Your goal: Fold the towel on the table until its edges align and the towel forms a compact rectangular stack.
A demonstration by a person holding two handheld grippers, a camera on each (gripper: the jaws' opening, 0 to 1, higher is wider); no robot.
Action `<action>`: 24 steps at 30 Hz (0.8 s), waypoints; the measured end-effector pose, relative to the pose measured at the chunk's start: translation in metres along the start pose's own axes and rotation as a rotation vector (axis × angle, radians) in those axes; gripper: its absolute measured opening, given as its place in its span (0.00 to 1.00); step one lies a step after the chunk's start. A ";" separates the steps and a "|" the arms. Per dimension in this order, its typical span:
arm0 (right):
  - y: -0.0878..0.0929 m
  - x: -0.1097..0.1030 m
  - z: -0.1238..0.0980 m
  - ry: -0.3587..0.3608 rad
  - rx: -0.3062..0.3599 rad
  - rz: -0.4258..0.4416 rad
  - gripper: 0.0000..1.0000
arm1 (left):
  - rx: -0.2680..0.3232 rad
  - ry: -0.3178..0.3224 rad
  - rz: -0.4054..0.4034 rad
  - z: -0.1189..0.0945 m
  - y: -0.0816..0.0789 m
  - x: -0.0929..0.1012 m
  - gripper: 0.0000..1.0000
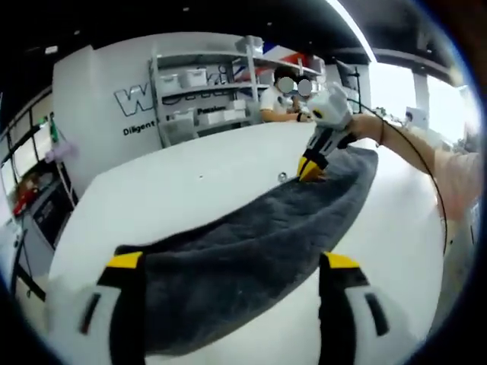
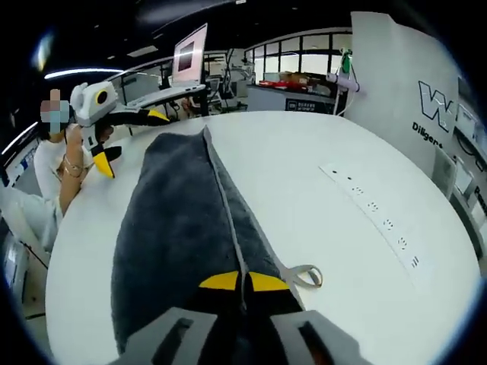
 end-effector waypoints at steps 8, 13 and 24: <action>-0.008 0.014 0.001 0.074 0.008 -0.053 0.03 | -0.001 0.007 0.007 0.000 -0.001 0.003 0.99; -0.005 0.025 0.010 0.126 -0.011 -0.088 0.03 | 0.004 0.013 0.011 -0.001 -0.002 0.005 0.99; 0.009 0.032 0.028 0.202 -0.049 -0.172 0.03 | -0.006 0.027 0.014 0.002 -0.001 0.004 0.99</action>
Point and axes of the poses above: the point that each gripper's makers call its tool centre point, and the gripper's own axes: z roughly forward along the fingers, x roughly to its right, y roughly out of its underside, the point moved 1 cm from there along -z, roughly backward along the fingers, and after that the axes turned 14 degrees about y, right-handed, at the moved point
